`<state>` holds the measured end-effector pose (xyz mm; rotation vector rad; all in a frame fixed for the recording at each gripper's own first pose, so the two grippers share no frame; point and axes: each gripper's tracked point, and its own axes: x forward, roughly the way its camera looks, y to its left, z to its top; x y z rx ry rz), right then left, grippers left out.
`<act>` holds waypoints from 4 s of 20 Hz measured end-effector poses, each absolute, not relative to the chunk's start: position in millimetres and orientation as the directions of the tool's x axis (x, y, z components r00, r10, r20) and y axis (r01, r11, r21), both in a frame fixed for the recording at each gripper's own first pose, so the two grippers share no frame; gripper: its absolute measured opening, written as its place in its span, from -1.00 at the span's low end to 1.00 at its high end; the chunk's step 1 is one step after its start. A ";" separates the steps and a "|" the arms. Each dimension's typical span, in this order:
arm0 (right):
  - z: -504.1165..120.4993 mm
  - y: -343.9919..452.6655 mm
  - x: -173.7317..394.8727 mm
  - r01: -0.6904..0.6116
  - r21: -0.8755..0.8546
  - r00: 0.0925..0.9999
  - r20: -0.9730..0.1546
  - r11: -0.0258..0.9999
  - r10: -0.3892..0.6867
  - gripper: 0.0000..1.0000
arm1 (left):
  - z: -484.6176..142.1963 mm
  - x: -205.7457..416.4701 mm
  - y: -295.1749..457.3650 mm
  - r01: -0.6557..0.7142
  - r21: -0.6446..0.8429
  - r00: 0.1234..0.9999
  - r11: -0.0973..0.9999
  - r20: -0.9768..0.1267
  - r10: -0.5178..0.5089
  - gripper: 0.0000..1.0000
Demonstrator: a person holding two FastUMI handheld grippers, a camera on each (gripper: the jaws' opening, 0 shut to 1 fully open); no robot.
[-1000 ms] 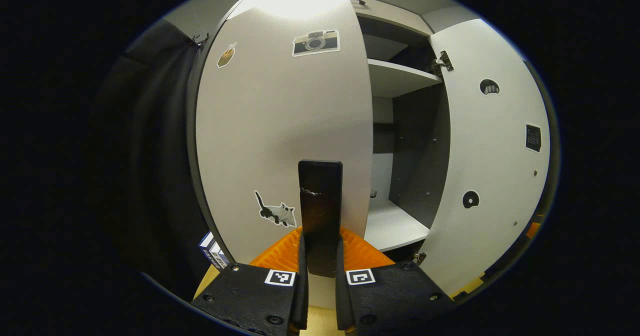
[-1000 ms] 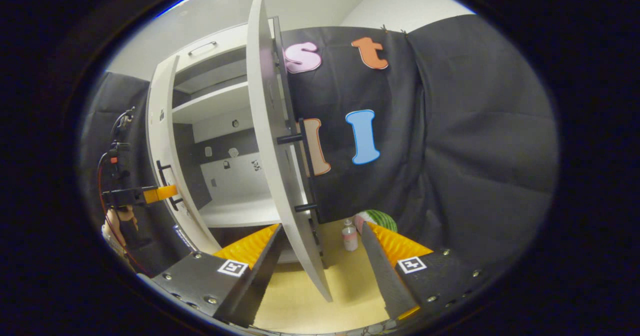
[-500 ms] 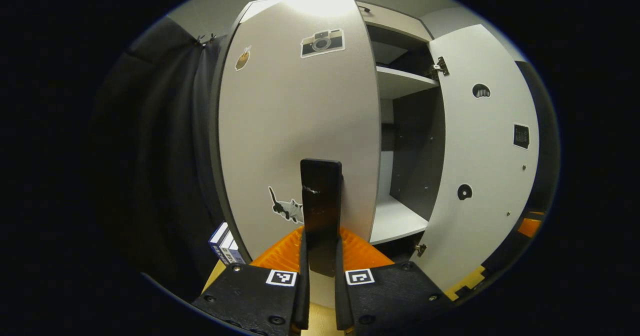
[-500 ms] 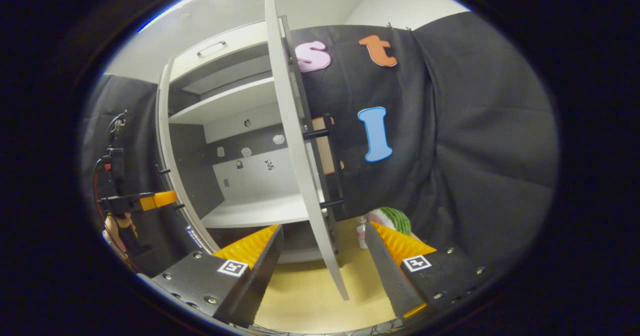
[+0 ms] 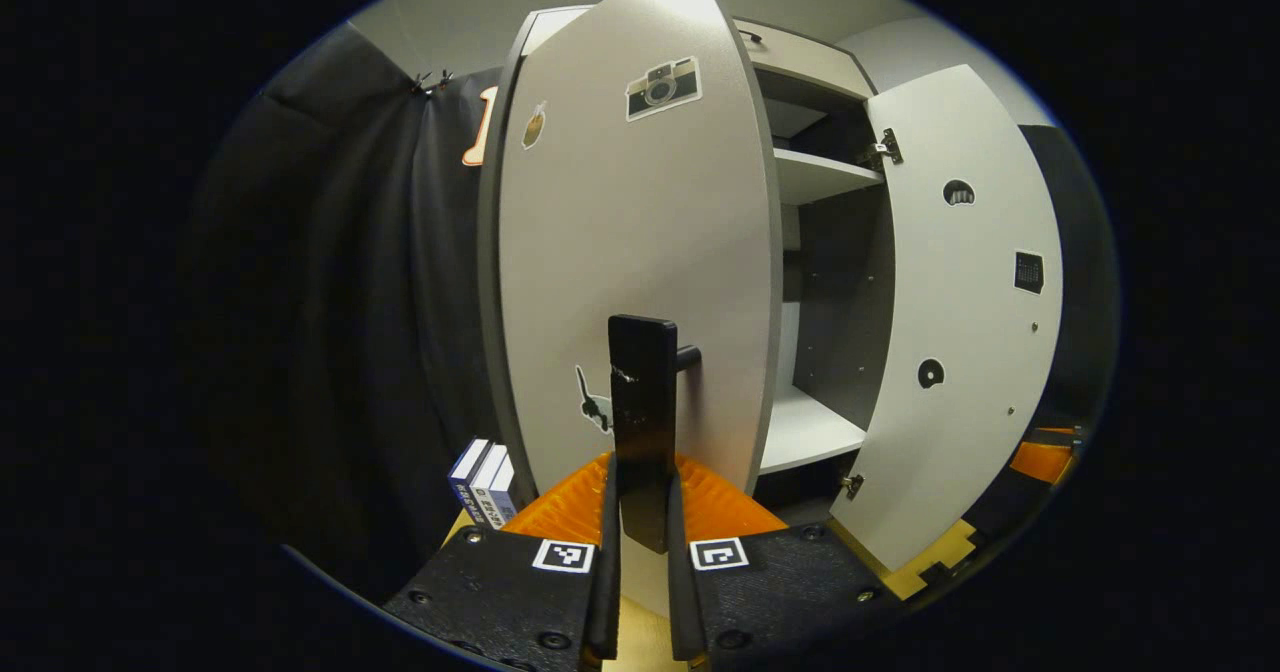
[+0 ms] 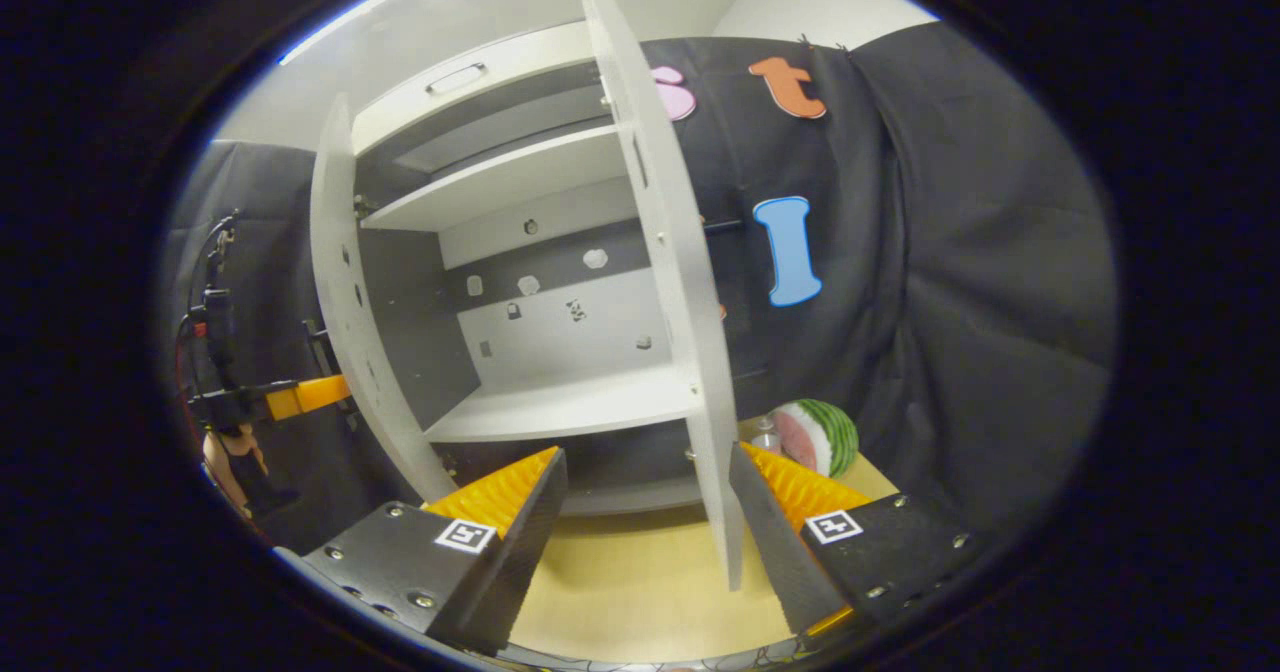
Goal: Open the right door of the double-door shoe cabinet with the right hand, and open the left door with the left hand.
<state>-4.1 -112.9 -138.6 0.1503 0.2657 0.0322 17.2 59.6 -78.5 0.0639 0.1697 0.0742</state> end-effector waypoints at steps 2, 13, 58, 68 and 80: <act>-141.3 -102.4 -3.3 -0.033 0.155 0.962 -0.261 0.987 0.073 0.94 | -78.3 10.7 67.9 -0.087 0.079 0.982 0.993 -0.163 0.099 -0.63; -155.6 -84.0 0.2 -0.082 0.158 0.950 -0.284 0.984 0.125 0.93 | -76.0 -15.0 120.1 -0.200 0.146 0.960 0.969 -0.168 0.223 -0.82; -172.7 -26.3 31.4 -0.232 0.129 0.913 -0.314 0.964 0.261 0.94 | -72.3 -33.5 200.2 -0.196 0.015 0.971 0.980 -0.138 0.197 -0.21; -165.4 -16.6 42.8 -0.283 0.118 0.903 -0.302 0.952 0.306 0.93 | -32.0 -73.4 161.7 -0.227 0.005 0.969 0.974 -0.097 0.227 -0.22; -61.6 -15.6 57.0 -0.205 -0.018 0.967 -0.158 0.979 0.200 0.96 | 32.6 -22.7 9.7 0.050 0.049 0.998 0.998 0.047 -0.052 -0.22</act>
